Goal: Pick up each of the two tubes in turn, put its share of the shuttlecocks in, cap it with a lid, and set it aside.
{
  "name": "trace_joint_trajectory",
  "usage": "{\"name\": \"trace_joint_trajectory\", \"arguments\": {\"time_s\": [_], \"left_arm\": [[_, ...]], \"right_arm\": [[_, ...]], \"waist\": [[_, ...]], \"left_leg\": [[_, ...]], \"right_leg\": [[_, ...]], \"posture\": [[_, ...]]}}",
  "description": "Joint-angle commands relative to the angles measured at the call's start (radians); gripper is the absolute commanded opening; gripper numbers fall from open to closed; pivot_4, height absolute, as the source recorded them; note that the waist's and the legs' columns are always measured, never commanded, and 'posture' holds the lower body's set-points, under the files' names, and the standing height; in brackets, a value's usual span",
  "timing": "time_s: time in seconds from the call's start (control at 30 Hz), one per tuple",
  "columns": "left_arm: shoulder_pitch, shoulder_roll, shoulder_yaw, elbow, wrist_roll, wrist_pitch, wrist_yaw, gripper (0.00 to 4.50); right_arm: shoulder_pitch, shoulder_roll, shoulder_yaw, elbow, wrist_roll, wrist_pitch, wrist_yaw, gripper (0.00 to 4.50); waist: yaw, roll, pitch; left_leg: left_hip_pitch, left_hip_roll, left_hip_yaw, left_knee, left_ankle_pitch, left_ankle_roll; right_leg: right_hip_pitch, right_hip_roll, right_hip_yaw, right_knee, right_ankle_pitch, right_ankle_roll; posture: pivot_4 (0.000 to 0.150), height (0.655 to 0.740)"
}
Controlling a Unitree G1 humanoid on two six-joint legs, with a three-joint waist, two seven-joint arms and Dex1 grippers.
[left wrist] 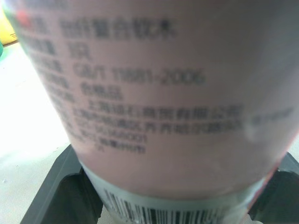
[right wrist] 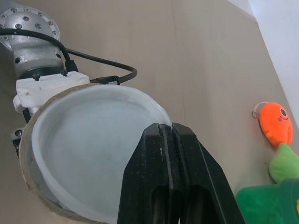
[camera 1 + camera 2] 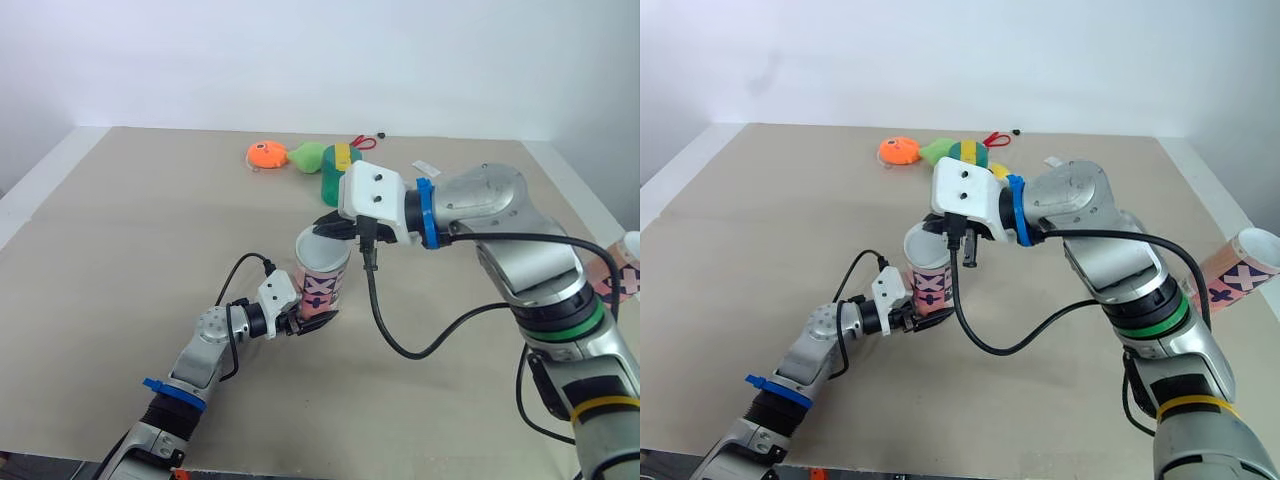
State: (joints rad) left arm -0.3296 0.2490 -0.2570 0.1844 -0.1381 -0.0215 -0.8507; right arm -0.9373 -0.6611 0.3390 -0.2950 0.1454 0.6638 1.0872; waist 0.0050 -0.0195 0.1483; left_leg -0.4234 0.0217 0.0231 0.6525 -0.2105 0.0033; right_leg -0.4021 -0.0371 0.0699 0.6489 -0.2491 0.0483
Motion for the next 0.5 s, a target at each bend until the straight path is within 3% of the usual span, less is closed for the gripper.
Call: {"name": "trace_joint_trajectory", "arguments": {"time_s": [0.03,0.5], "left_arm": [[0.032,0.002,-0.041,0.053,0.025,0.054,-0.011,3.23],[0.033,0.006,-0.040,0.050,0.025,0.058,-0.019,3.23]], "right_arm": [[0.020,-0.007,0.021,0.036,-0.013,-0.022,0.013,0.04],[-0.033,-0.031,-0.030,0.002,0.044,0.010,0.050,0.04]], "waist": [[0.000,0.000,-0.001],[0.000,0.000,-0.001]], "left_leg": [[0.000,0.000,0.000,0.000,0.000,0.000],[0.000,0.000,0.000,-0.001,0.000,0.000]], "right_leg": [[0.000,0.000,0.000,0.000,0.000,0.000],[-0.001,-0.001,0.000,-0.001,0.000,0.000]], "posture": [[0.150,0.7400],[0.150,0.7400]]}}
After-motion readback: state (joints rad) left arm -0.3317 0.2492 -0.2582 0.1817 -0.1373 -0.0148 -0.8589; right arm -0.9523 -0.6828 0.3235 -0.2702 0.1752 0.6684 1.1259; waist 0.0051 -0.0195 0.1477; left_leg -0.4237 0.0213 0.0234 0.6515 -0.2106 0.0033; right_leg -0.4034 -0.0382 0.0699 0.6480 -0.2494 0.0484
